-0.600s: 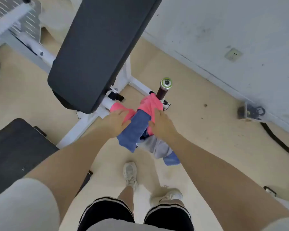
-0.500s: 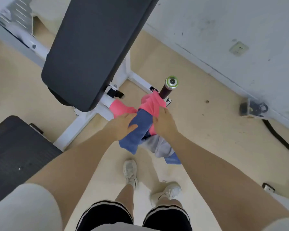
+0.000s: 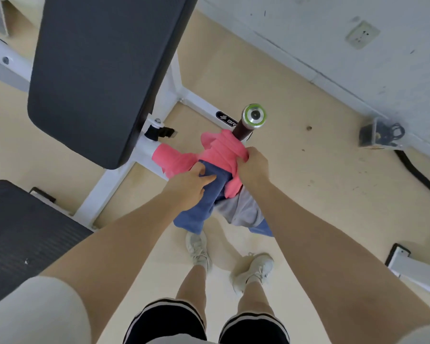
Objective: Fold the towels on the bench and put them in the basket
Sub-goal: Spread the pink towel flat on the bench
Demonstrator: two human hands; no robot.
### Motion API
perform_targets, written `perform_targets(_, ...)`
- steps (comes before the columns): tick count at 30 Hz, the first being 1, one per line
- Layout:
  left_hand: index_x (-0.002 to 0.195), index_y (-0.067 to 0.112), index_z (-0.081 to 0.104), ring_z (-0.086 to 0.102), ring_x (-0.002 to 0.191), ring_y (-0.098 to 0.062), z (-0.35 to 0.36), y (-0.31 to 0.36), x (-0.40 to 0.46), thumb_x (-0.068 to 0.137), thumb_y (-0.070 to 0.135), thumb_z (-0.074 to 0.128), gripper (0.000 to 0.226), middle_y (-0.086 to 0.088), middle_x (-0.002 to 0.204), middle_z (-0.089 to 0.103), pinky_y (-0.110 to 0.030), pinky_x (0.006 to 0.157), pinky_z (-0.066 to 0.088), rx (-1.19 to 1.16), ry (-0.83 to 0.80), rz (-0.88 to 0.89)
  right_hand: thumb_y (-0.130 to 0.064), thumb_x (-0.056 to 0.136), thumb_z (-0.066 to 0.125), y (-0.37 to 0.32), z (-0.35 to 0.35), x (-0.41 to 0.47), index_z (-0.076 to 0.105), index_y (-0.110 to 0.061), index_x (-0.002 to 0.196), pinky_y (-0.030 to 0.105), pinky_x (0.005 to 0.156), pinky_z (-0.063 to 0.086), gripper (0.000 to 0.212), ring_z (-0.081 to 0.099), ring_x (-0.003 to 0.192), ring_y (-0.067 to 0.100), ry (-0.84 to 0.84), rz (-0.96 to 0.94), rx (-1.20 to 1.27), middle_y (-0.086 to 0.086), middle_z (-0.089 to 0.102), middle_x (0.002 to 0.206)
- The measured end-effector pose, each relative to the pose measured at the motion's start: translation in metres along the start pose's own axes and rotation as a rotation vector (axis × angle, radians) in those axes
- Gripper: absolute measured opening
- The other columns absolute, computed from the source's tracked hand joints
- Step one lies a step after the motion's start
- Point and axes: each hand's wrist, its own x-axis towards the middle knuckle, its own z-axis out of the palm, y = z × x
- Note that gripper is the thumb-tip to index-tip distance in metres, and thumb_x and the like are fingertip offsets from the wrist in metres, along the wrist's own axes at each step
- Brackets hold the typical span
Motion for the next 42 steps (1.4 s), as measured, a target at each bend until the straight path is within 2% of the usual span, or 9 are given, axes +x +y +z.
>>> perform_targets(4, 0.132, 0.036, 0.045, 0.025, 0.094, -0.017, -0.011, 0.008, -0.001, 0.094, 0.006, 0.037, 0.049, 0.008, 0.131, 0.032, -0.031, 0.078, 0.025, -0.023, -0.142, -0.088, -0.020, 0.071, 0.043, -0.015, -0.048, -0.045, 0.049, -0.016, 0.073, 0.021, 0.060, 0.033, 0.008, 0.044, 0.078, 0.019, 0.098, -0.167, 0.358, 0.003, 0.050, 0.081)
perform_targets(6, 0.093, 0.055, 0.036, 0.020, 0.098, -0.015, -0.026, 0.019, -0.005, 0.095, 0.007, 0.036, 0.048, 0.009, 0.109, 0.025, -0.025, 0.079, 0.023, -0.022, -0.273, -0.129, -0.016, 0.068, 0.040, -0.020, -0.078, -0.070, 0.050, -0.007, 0.078, 0.026, 0.066, 0.035, 0.017, 0.043, 0.075, 0.017, 0.182, -0.224, 0.548, 0.002, 0.047, 0.078)
perform_targets(8, 0.069, 0.045, 0.020, 0.024, 0.097, -0.015, -0.045, 0.036, -0.011, 0.096, 0.011, 0.038, 0.048, 0.016, 0.089, 0.029, -0.014, 0.070, 0.025, 0.012, -0.289, -0.118, -0.013, 0.071, 0.040, -0.021, -0.108, -0.092, 0.048, -0.003, 0.079, 0.030, 0.064, 0.035, 0.015, 0.040, 0.068, 0.015, 0.220, -0.277, 0.704, 0.001, 0.044, 0.070)
perform_targets(12, 0.069, 0.021, 0.051, 0.039, 0.067, -0.014, -0.091, 0.094, -0.031, 0.089, 0.011, 0.043, 0.024, 0.006, 0.070, 0.044, -0.018, 0.057, 0.029, -0.015, 0.071, 0.154, -0.012, 0.073, 0.044, -0.002, -0.166, -0.123, 0.048, -0.006, 0.074, 0.030, 0.061, 0.036, 0.007, 0.043, 0.066, 0.014, 0.260, -0.361, 0.815, 0.002, 0.045, 0.068)
perform_targets(15, 0.058, 0.019, 0.048, 0.032, 0.044, -0.007, -0.116, 0.161, -0.059, 0.071, 0.029, 0.034, 0.021, 0.007, 0.045, 0.036, -0.022, 0.048, 0.026, -0.199, 0.311, 0.366, -0.010, 0.071, 0.046, 0.034, -0.211, -0.149, 0.049, -0.012, 0.069, 0.025, 0.057, 0.039, 0.005, 0.046, 0.061, 0.011, 0.292, -0.394, 0.879, 0.000, 0.047, 0.066)
perform_targets(26, 0.114, 0.014, 0.060, 0.046, 0.104, 0.003, -0.040, 0.494, -0.111, 0.086, 0.043, 0.044, 0.044, 0.011, 0.113, 0.051, 0.000, 0.089, 0.030, -0.320, 0.274, 0.935, -0.008, 0.070, 0.053, 0.270, -0.368, -0.307, 0.059, 0.001, 0.095, 0.022, 0.070, 0.044, 0.027, 0.054, 0.079, 0.014, 0.322, -0.441, 0.916, 0.010, 0.058, 0.086)
perform_targets(32, 0.099, 0.025, 0.058, 0.056, 0.082, -0.007, 0.028, 0.655, -0.122, 0.083, 0.020, 0.068, 0.019, 0.013, 0.087, 0.060, -0.019, 0.077, 0.043, -0.192, -0.056, 0.974, -0.012, 0.072, 0.055, 0.406, -0.431, -0.379, 0.061, -0.024, 0.084, 0.026, 0.068, 0.047, 0.017, 0.057, 0.074, 0.012, 0.497, -0.239, 0.772, -0.003, 0.062, 0.079)
perform_targets(39, 0.097, 0.023, 0.062, 0.052, 0.071, -0.001, 0.097, 0.806, -0.115, 0.082, 0.013, 0.067, 0.018, 0.013, 0.082, 0.058, -0.017, 0.071, 0.045, -0.120, -0.237, 1.117, -0.006, 0.082, 0.058, 0.534, -0.482, -0.413, 0.043, -0.021, 0.094, 0.016, 0.046, 0.038, 0.024, 0.049, 0.051, 0.004, 0.756, 0.016, 0.370, -0.011, 0.052, 0.071)
perform_targets(42, 0.092, 0.040, 0.058, 0.059, 0.082, -0.019, 0.119, 0.871, -0.099, 0.080, 0.019, 0.067, 0.025, 0.004, 0.092, 0.063, -0.029, 0.078, 0.049, -0.125, -0.334, 1.151, -0.009, 0.084, 0.058, 0.583, -0.516, -0.412, 0.040, -0.017, 0.110, 0.015, 0.047, 0.041, 0.033, 0.053, 0.055, 0.004, 0.811, 0.088, 0.332, -0.010, 0.053, 0.085)
